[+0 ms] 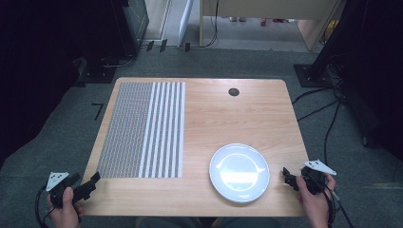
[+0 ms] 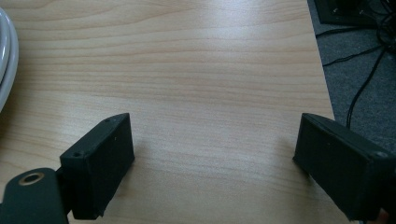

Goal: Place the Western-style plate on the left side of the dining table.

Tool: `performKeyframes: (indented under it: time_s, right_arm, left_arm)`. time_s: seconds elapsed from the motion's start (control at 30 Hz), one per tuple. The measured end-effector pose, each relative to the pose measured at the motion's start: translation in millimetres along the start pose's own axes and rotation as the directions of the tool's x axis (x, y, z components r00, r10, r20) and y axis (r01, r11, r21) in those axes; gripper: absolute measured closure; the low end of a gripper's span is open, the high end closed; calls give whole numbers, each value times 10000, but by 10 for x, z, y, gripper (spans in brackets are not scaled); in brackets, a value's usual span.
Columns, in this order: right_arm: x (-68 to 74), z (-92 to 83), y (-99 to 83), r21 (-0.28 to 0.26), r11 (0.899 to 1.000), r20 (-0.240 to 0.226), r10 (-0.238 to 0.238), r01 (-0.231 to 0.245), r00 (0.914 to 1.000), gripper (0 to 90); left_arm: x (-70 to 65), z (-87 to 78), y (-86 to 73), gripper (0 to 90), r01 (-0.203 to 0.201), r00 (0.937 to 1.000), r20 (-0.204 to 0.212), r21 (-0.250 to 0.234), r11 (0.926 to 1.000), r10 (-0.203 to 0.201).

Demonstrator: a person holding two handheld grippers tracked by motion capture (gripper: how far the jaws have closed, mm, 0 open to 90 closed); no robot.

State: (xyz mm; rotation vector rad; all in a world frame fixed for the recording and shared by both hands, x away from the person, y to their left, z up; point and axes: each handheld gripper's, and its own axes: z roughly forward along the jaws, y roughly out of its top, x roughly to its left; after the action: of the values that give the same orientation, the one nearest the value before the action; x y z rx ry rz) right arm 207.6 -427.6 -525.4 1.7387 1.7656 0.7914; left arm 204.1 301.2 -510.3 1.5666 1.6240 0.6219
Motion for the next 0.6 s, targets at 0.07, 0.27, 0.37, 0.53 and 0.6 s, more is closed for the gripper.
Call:
performKeyframes:
  time_s: [0.07, 0.27, 0.37, 0.53, 0.6]
  right_arm:
    - [-1, 3, 2, -6, 10000, -4, -28, 28, 10000, 109]
    - [4, 5, 4, -2, 10000, 28, 25, -25, 10000, 110]
    - [5, 4, 5, -2, 10000, 43, 52, -52, 10000, 114]
    - [0, -18, -5, -235, 9997, -86, 86, -88, 9999, 141]
    - [12, -29, -7, -336, 9993, -166, 141, -146, 9998, 141]
  left_arm:
    - [-9, -9, 1, 196, 56, 10000, -19, -85, 9999, -56]
    - [-108, -46, 36, 195, -62, 10000, 30, -234, 9997, 63]
    - [-154, -63, 62, 195, 51, 9999, 142, -401, 9992, -45]
    - [-329, -64, 111, 194, -55, 9993, 372, -514, 9987, 74]
    - [-398, -51, 119, 194, -152, 9986, 489, -495, 9987, 176]
